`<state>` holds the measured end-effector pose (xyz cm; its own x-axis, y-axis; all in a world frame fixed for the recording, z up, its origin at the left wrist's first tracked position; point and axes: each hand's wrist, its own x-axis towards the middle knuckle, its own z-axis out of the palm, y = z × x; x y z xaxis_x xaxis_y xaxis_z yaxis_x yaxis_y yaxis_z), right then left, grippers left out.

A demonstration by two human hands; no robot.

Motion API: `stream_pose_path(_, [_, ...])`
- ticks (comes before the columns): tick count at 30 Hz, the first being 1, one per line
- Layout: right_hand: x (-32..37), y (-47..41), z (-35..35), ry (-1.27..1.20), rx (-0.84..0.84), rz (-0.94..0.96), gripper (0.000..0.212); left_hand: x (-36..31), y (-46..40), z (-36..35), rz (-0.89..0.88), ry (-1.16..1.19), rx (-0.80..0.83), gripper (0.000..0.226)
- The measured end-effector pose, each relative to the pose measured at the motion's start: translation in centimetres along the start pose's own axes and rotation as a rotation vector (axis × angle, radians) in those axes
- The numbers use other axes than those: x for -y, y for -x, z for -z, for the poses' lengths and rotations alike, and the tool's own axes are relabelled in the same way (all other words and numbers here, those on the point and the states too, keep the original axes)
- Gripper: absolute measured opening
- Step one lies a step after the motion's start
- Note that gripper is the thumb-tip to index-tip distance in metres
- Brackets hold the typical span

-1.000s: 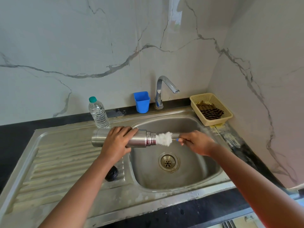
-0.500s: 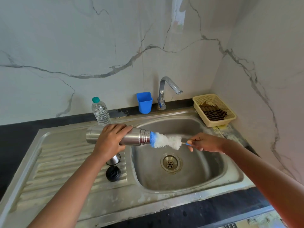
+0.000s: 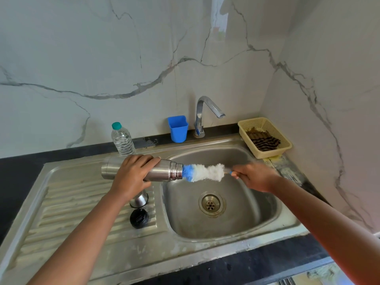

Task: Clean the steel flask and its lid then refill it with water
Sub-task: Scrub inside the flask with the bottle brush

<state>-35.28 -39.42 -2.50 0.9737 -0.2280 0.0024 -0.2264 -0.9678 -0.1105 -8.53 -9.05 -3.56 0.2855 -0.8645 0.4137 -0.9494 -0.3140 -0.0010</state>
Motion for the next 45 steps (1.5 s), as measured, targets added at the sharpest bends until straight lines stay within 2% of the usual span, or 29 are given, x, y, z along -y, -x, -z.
stream_pose_path(3, [-0.9, -0.1, 0.2, 0.368, -0.518, 0.236, 0.021, -0.4, -0.2, 0.0, 0.019, 0.095, 0.043, 0.091])
stream_pose_path(5, [-0.5, -0.1, 0.3, 0.503, -0.621, 0.295, 0.014, -0.5, -0.2, -0.1, 0.033, 0.153, 0.060, 0.091])
stream_pose_path(6, [-0.2, -0.1, 0.2, 0.485, -0.611, 0.299, 0.012, -0.4, -0.2, -0.2, 0.038, 0.159, 0.057, 0.090])
stream_pose_path(8, [0.4, 0.4, -0.5, 0.355, -0.486, 0.211, 0.013, -0.2, -0.3, -0.1, 0.044, 0.133, 0.032, 0.090])
stream_pose_path(10, [1.3, 0.8, -0.4, 0.081, -0.166, 0.026, 0.019, 0.0, -0.5, 0.0, 0.032, 0.075, -0.006, 0.090])
stream_pose_path(11, [1.5, 0.9, 0.0, -0.130, 0.011, -0.045, 0.024, 0.0, -0.6, 0.2, 0.014, 0.043, -0.019, 0.090])
stream_pose_path(12, [1.4, 0.9, 0.4, -0.330, 0.130, -0.092, 0.029, -0.1, -0.7, 0.2, -0.004, 0.020, -0.026, 0.090])
stream_pose_path(13, [1.1, 0.9, 0.7, -0.416, 0.172, -0.107, 0.030, -0.2, -0.8, 0.3, -0.020, 0.008, -0.028, 0.089])
stream_pose_path(14, [0.7, 0.9, 0.9, -0.357, 0.152, -0.106, 0.029, -0.3, -1.0, 0.2, -0.028, 0.006, -0.025, 0.089])
stream_pose_path(15, [0.2, 0.8, 0.7, -0.177, 0.063, -0.087, 0.026, -0.4, -1.2, 0.2, -0.023, 0.016, -0.016, 0.088])
stream_pose_path(18, [-1.4, 0.5, 1.0, 0.294, -0.457, 0.105, 0.012, -0.7, -1.5, 0.1, 0.045, 0.132, 0.016, 0.089])
stream_pose_path(20, [-1.7, 0.3, 1.9, 0.416, -0.579, 0.222, 0.007, -0.8, -1.8, 0.1, 0.083, 0.199, 0.032, 0.087])
stream_pose_path(22, [-2.4, -0.1, 2.1, 0.367, -0.548, 0.255, 0.004, -0.8, -2.0, -0.1, 0.082, 0.190, 0.043, 0.086])
stream_pose_path(23, [-2.5, 0.0, 1.9, 0.286, -0.477, 0.229, 0.004, -0.7, -2.0, -0.2, 0.068, 0.161, 0.040, 0.087])
stream_pose_path(24, [-2.6, 0.0, 1.7, 0.165, -0.352, 0.185, 0.006, -0.6, -2.0, -0.3, 0.047, 0.121, 0.036, 0.088])
stream_pose_path(27, [-2.5, 0.2, 1.0, -0.329, 0.171, -0.004, 0.031, -0.4, -1.5, -0.9, -0.041, 0.003, -0.009, 0.090])
stream_pose_path(28, [-2.5, 0.4, 0.9, -0.410, 0.233, -0.038, 0.034, -0.5, -1.5, -0.9, -0.068, -0.020, -0.017, 0.090])
stream_pose_path(29, [-2.6, 0.6, 0.8, -0.376, 0.217, -0.047, 0.036, -0.7, -1.5, -1.0, -0.082, -0.027, -0.018, 0.090])
stream_pose_path(30, [-2.7, 0.9, 0.5, -0.240, 0.107, -0.015, 0.037, -0.8, -1.5, -1.0, -0.078, -0.016, -0.017, 0.090])
stream_pose_path(32, [-3.2, 1.3, 0.4, 0.109, -0.286, 0.114, 0.027, -0.9, -1.8, -0.7, -0.030, 0.069, 0.017, 0.092])
stream_pose_path(33, [-3.3, 1.6, 0.5, 0.235, -0.443, 0.181, 0.019, -1.0, -2.0, -0.5, 0.008, 0.132, 0.058, 0.093])
stream_pose_path(34, [-3.2, 1.7, 0.9, 0.312, -0.531, 0.220, 0.015, -0.9, -2.1, -0.3, 0.053, 0.205, 0.107, 0.092])
stream_pose_path(37, [-3.3, 1.7, 1.1, 0.279, -0.502, 0.216, 0.009, -0.6, -2.7, 0.3, 0.134, 0.344, 0.285, 0.088])
stream_pose_path(39, [-3.3, 1.6, 1.1, 0.124, -0.286, 0.111, 0.004, -0.4, -3.3, 0.6, 0.046, 0.229, 0.252, 0.089])
stream_pose_path(41, [-3.2, 1.4, 1.1, -0.207, 0.049, -0.051, 0.023, -0.2, -3.9, 0.6, -0.067, 0.035, 0.144, 0.092])
stream_pose_path(42, [-3.4, 1.5, 1.0, -0.301, 0.118, -0.089, 0.027, -0.1, -4.2, 0.6, -0.097, -0.026, 0.110, 0.093])
stream_pose_path(43, [-3.6, 1.5, 1.0, -0.288, 0.112, -0.082, 0.026, 0.0, -4.4, 0.6, -0.121, -0.058, 0.095, 0.093])
stream_pose_path(44, [-3.8, 1.7, 0.9, -0.188, 0.024, -0.041, 0.023, 0.1, -4.5, 0.6, -0.134, -0.054, 0.104, 0.093])
stream_pose_path(45, [-4.2, 1.9, 0.8, -0.043, -0.149, 0.025, 0.018, 0.1, -4.5, 0.7, -0.130, -0.019, 0.127, 0.092])
